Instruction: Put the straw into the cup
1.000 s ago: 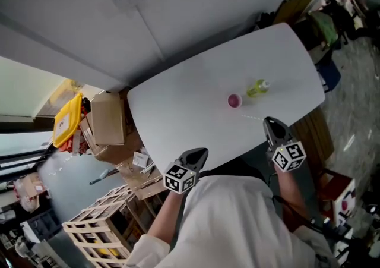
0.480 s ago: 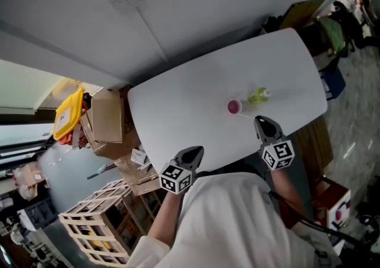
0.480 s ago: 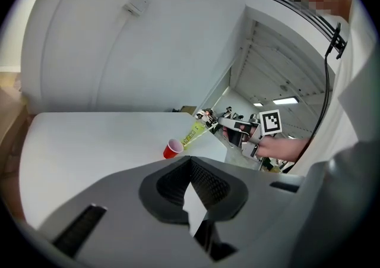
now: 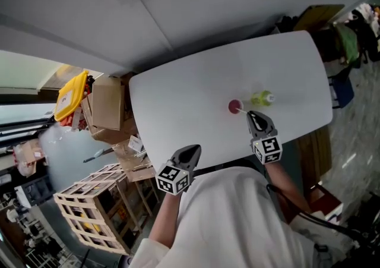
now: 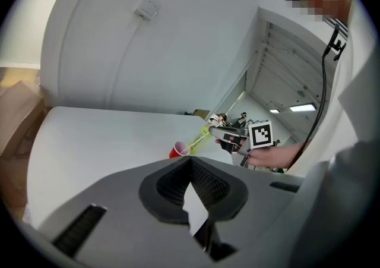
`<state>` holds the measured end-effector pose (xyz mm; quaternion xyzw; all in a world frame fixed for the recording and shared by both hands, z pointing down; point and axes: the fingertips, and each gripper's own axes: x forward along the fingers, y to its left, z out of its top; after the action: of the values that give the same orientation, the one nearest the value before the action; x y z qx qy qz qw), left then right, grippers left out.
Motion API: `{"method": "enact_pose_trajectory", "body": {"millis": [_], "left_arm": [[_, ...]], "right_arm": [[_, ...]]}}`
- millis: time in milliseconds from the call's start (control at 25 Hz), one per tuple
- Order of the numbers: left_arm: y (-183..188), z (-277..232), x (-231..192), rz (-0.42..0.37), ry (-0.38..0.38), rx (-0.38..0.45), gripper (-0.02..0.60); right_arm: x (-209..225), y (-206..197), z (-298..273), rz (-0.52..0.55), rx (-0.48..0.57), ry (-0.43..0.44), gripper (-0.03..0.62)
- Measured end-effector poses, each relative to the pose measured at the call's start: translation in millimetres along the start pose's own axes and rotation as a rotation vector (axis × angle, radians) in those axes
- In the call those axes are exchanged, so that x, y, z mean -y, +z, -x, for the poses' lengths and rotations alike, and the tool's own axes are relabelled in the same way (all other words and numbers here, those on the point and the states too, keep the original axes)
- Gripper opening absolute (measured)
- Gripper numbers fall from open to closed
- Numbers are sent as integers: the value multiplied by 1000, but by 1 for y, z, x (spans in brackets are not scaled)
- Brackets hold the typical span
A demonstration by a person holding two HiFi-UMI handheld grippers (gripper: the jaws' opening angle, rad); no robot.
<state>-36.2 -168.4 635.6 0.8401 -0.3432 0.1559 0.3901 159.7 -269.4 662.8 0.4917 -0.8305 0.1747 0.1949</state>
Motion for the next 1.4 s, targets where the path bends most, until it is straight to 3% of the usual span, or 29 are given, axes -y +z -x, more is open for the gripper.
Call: {"method": "enact_pose_trajectory", "body": {"millis": [280,520,1080,1400], "left_arm": [[-10,5,4,49,70,10,2],[-12,1,10,68,97,25,2],[-9,-18,27,66,124,48,2],[-15,-15,34,72,167,74,2]], "right_arm": [[-6,-26,-22,20,-68,83,51],[-9,-24,-28,17,-74,146,52],[9,-1,-3,13,-10,188,52],[18,-9,8,36,-7,206,52]]}}
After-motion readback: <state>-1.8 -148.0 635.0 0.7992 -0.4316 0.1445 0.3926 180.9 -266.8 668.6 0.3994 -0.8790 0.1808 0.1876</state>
